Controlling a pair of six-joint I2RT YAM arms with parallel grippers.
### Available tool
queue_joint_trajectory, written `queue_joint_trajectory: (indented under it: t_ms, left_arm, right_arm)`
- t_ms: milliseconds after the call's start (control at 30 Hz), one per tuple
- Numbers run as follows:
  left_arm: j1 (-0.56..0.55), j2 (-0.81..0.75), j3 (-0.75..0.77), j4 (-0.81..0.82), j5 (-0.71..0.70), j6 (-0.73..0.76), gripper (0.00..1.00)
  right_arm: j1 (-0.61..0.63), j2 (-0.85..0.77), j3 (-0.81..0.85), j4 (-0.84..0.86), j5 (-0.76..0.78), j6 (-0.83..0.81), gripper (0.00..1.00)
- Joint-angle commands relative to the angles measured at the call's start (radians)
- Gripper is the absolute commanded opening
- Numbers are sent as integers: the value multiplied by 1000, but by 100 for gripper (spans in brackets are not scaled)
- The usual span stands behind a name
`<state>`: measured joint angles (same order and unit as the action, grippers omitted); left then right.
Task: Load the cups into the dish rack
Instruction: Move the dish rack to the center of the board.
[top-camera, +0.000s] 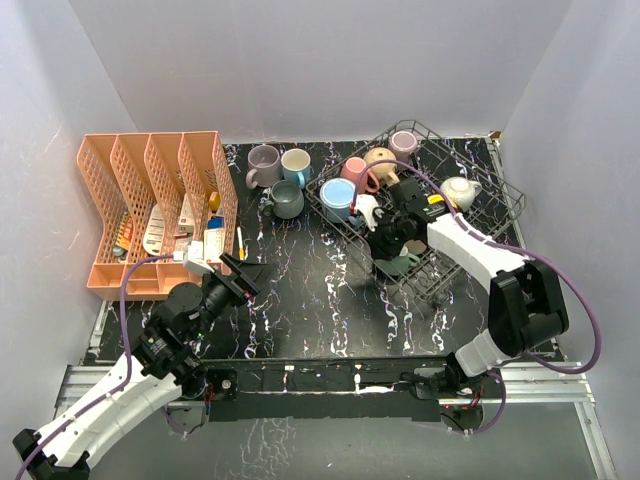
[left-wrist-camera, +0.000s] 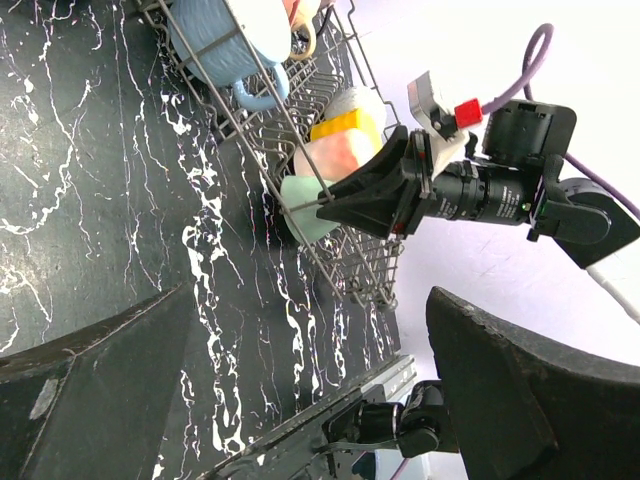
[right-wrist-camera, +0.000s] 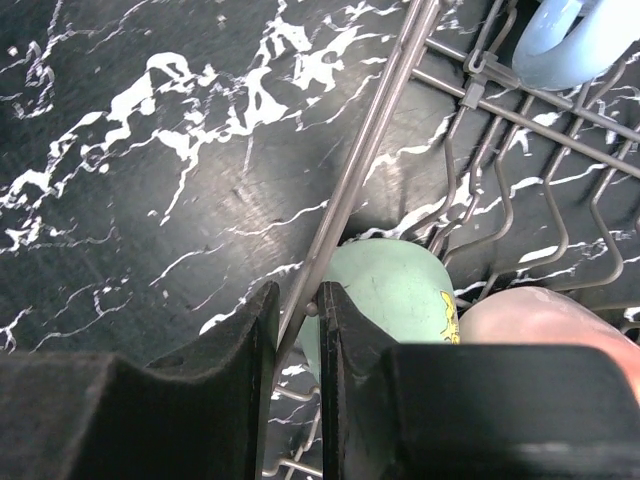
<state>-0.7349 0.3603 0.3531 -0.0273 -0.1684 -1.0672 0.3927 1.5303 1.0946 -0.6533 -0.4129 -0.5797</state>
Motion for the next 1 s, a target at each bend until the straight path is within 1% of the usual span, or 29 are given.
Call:
queue_joint_trajectory:
  t_ms: [0, 133, 200, 233, 300, 367, 467, 567, 733, 800, 833, 967]
  left_arm:
    - [3, 11, 4, 27, 12, 7, 97]
    - [3, 24, 10, 35, 16, 8, 97]
    - [4, 30, 12, 39, 18, 7, 97]
    - [3, 33, 12, 40, 20, 7, 97]
    - [4, 38, 14, 43, 21, 7, 97]
    - [4, 40, 17, 41, 24, 8, 97]
    - [4, 36, 22, 32, 24, 9, 97]
    - [4, 25, 23, 24, 22, 9, 97]
    - [4, 7, 12, 17, 21, 5, 97]
    - [4, 1, 7, 15, 22, 2, 97]
    - [4, -3, 5, 13, 23, 0, 97]
    - [4, -23, 3, 0, 21, -5, 97]
  right_arm:
    - [66, -103, -15, -127, -298, -48, 15]
    - [74, -124, -31, -170, -338, -101, 15]
    - [77, -135, -37, -181, -343, -117, 18]
    - [78, -140, -39, -183, -339, -121, 23]
    - [77, -154, -35, -181, -327, -123, 37]
    - [77, -165, -9, -183, -312, -124, 47]
    - [77, -177, 57, -191, -299, -127, 54]
    - [75, -173, 143, -209, -304, -129, 56]
    - [74, -122, 259, -197, -344, -106, 56]
    - [69, -88, 284, -167, -348, -77, 53]
    - [67, -72, 292, -145, -345, -61, 49]
    - [36, 10, 321, -95, -332, -10, 20]
